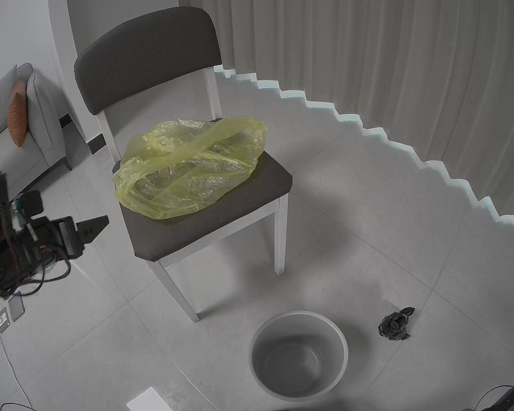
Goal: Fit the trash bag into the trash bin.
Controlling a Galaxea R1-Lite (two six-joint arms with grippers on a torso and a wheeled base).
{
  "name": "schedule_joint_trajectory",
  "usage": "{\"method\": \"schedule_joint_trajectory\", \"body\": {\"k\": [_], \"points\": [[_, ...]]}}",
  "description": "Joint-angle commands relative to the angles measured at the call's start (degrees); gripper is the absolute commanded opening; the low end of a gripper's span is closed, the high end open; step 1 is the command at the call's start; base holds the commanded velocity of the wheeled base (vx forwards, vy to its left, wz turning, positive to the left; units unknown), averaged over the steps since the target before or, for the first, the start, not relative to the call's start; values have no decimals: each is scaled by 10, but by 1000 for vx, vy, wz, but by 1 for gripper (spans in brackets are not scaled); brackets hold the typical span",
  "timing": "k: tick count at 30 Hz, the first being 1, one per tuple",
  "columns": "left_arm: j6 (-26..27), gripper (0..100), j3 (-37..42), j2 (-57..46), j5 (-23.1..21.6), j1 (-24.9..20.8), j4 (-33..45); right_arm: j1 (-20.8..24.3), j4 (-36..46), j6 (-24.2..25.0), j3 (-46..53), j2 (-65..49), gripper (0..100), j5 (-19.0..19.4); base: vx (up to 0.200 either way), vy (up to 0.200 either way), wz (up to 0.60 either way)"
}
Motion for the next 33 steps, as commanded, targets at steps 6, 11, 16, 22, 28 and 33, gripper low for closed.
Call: {"method": "schedule_joint_trajectory", "body": {"k": [6,11,16,22,28,33], "points": [[-5,100,-147,224,35,4,-3,7,-5,0,0,23,100,5,0,0,0],[0,100,-187,256,36,5,-8,7,-4,0,2,24,100,5,0,0,0],[-1,100,-232,294,36,10,-9,7,-4,0,2,24,100,5,0,0,0],[2,100,-268,336,41,13,-54,7,-8,0,7,25,100,12,0,0,0],[3,0,-277,353,43,13,-59,7,-9,1,7,23,100,20,0,0,0],[3,0,-286,356,43,13,-65,7,-7,1,8,24,100,21,0,0,0]]}}
